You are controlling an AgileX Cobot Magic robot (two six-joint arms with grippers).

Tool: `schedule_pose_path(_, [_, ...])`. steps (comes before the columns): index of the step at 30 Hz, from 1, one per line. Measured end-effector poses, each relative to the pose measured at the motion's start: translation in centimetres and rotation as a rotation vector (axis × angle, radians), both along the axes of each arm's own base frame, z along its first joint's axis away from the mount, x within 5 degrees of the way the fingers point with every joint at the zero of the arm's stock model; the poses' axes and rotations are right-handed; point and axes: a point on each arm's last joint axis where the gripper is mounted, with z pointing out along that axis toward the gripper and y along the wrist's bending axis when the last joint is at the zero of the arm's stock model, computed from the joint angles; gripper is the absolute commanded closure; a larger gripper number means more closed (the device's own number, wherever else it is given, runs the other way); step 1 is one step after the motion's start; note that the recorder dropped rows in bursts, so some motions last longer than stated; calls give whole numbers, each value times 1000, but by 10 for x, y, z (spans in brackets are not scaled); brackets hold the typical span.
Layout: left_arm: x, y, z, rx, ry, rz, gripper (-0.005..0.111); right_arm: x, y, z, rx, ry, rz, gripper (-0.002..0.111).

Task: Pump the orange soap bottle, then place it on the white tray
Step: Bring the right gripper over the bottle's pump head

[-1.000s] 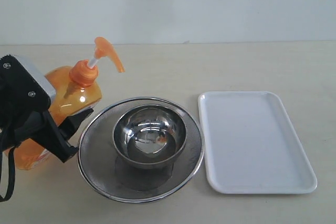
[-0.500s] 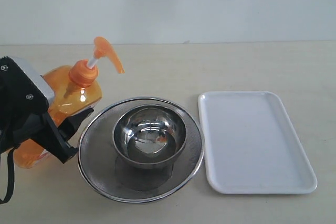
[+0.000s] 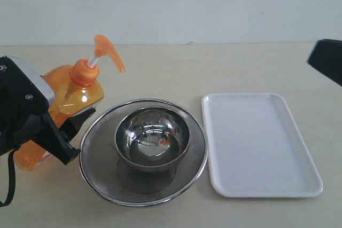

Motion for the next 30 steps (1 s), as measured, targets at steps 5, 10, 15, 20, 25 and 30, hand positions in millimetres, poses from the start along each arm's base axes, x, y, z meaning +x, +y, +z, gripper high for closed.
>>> schedule_pose_path(5, [-1, -1, 0, 2, 0, -16, 102, 44, 12, -2, 62, 152, 217, 106])
schedule_pose_path(10, [-1, -1, 0, 0, 0, -15, 102, 87, 22, -6, 102, 245, 358, 106])
schedule_pose_path(15, [-1, -1, 0, -2, 1, -14, 102, 97, 70, -5, 68, 262, 567, 106])
schedule_pose_path(20, [-1, -1, 0, -9, 4, -13, 102, 95, 114, 0, -25, 232, 631, 106])
schedule_pose_path(25, [-1, -2, 0, -6, 3, -20, 102, 101, 139, 7, -185, 137, 496, 106])
schedule_pose_path(30, [-1, -2, -1, -2, 6, -25, 102, 98, 162, 2, -359, 73, 406, 108])
